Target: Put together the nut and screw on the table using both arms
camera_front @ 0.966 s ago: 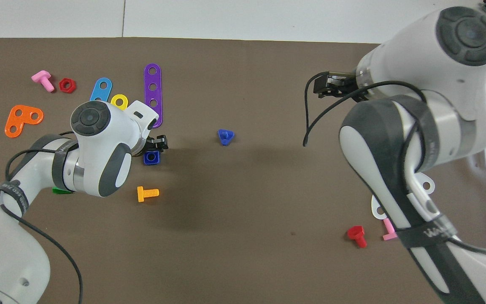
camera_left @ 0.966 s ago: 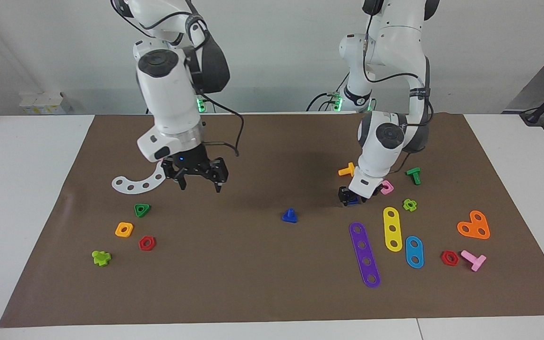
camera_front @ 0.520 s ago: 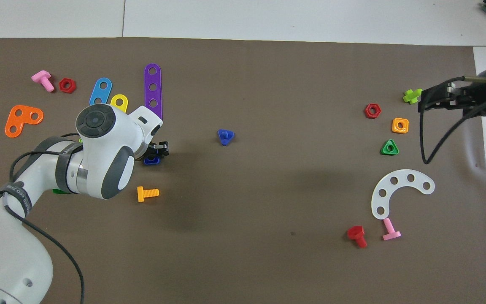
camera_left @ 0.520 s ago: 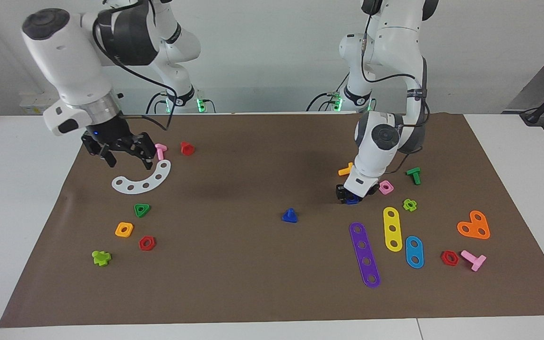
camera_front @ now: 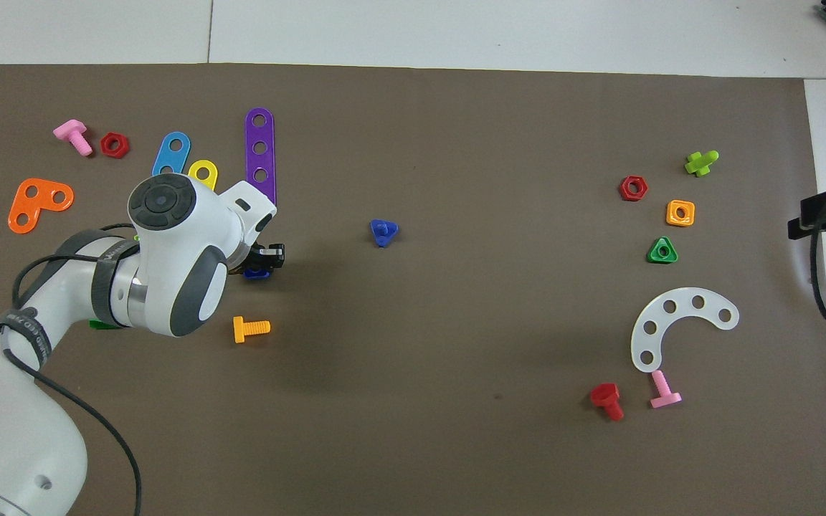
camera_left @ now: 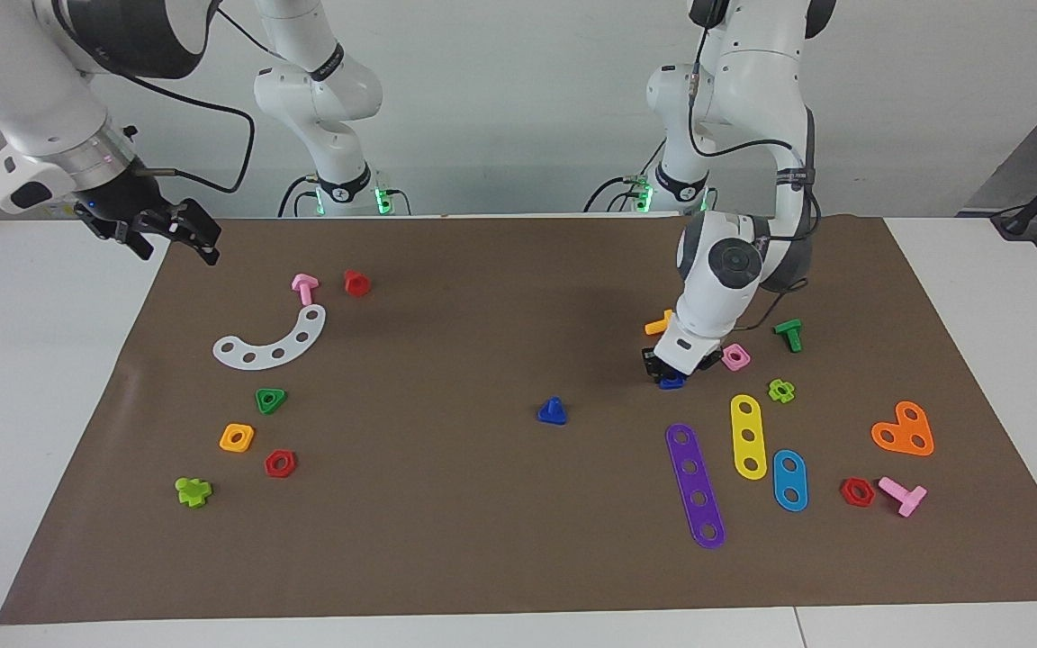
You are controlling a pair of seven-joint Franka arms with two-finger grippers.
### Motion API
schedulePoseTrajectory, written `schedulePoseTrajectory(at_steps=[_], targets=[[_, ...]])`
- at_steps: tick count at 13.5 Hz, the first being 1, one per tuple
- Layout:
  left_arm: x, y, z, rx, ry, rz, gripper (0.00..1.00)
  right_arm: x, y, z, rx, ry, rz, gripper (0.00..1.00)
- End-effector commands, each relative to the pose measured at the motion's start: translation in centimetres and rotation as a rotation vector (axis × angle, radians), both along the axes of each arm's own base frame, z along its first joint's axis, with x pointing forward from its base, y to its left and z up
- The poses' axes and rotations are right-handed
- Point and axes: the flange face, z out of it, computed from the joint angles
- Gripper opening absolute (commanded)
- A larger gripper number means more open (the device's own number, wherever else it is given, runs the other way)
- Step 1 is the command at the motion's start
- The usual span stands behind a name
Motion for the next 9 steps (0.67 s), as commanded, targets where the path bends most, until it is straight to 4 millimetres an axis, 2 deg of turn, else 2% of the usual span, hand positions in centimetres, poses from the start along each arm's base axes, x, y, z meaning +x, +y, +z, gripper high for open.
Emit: schedulePoseTrajectory(at_steps=[1, 4, 5, 6, 7, 9], targets=[[1.7, -1.2, 2.7, -0.009, -0.044, -0.022, 0.15, -1.4, 1.0, 2.1, -0.033, -0.037, 0.024, 1.00], [3.9, -6.6, 5.9, -0.066, -0.051, -0.047, 0.15, -1.6, 1.5, 1.7, -0.030, -0.070, 0.023, 1.00], [4.0, -9.9, 6.1, -0.074, -0.032, -0.077, 0.15, -1.6, 2.9, 1.2, -0.031, -0.068, 0.044, 1.00], [4.3, -12.8, 6.0, -0.085, -0.027, -0.070, 0.15, -2.0, 3.0, 1.1, -0.031, -0.064, 0.046, 1.00], [4.8, -14.3, 6.2, -0.096, -0.040, -0.029, 0.15, -2.1, 3.1, 0.7, -0.030, -0.056, 0.047, 1.00], [4.5, -17.3, 6.5, -0.123, -0.047, -0.014, 0.15, -2.1, 3.5, 0.6, -0.031, -0.053, 0.052, 1.00]])
